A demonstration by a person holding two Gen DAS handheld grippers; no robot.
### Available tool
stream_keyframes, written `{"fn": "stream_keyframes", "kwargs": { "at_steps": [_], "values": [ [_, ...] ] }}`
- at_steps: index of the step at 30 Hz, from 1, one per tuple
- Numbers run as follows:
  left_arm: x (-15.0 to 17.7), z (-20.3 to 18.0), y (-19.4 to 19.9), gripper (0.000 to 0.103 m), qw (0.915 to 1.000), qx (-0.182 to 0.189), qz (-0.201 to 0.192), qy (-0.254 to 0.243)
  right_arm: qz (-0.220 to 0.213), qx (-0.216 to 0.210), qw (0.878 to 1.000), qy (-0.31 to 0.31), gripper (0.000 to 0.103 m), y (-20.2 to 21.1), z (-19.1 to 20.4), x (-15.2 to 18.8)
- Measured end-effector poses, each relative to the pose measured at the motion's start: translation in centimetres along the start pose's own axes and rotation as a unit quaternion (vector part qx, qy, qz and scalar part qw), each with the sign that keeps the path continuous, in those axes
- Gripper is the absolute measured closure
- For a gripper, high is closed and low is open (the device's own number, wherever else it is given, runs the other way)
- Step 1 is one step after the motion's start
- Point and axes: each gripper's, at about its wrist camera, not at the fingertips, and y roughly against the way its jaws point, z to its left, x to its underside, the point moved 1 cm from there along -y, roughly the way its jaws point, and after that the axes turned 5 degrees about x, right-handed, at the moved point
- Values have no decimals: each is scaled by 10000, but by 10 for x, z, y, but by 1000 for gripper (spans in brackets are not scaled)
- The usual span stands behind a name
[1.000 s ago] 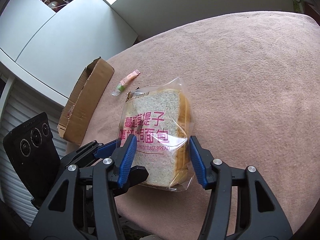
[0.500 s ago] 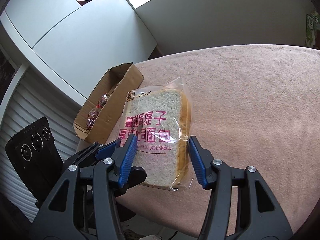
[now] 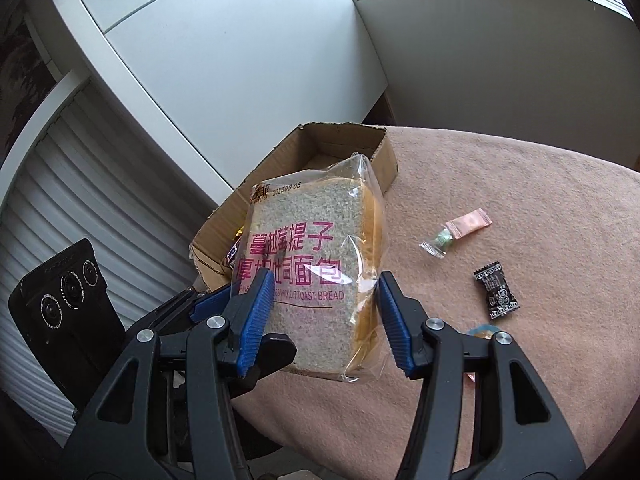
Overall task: Organize snacks
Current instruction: 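Carry the bread loaf into the cardboard box and open the right tool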
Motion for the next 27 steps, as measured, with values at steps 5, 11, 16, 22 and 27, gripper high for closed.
{"fn": "stream_keyframes", "kwargs": {
  "at_steps": [5,11,16,22,27],
  "values": [
    [-12,33,13,42,9988,-332,-257,233,68,-157,9996,216,47,-31,29,-23],
    [-25,59,16,42,9943,-957,-400,254,173,-340,9987,344,47,-68,49,-44],
    [-26,77,21,42,9907,-1230,-448,367,267,-460,9978,395,47,-90,55,-50],
    [-27,85,12,42,9831,-1767,-341,328,111,-78,9991,412,30,-95,54,-49],
    [-24,86,18,42,9819,-1825,-388,316,65,-1,9995,323,26,-85,47,-46]
  ]
}}
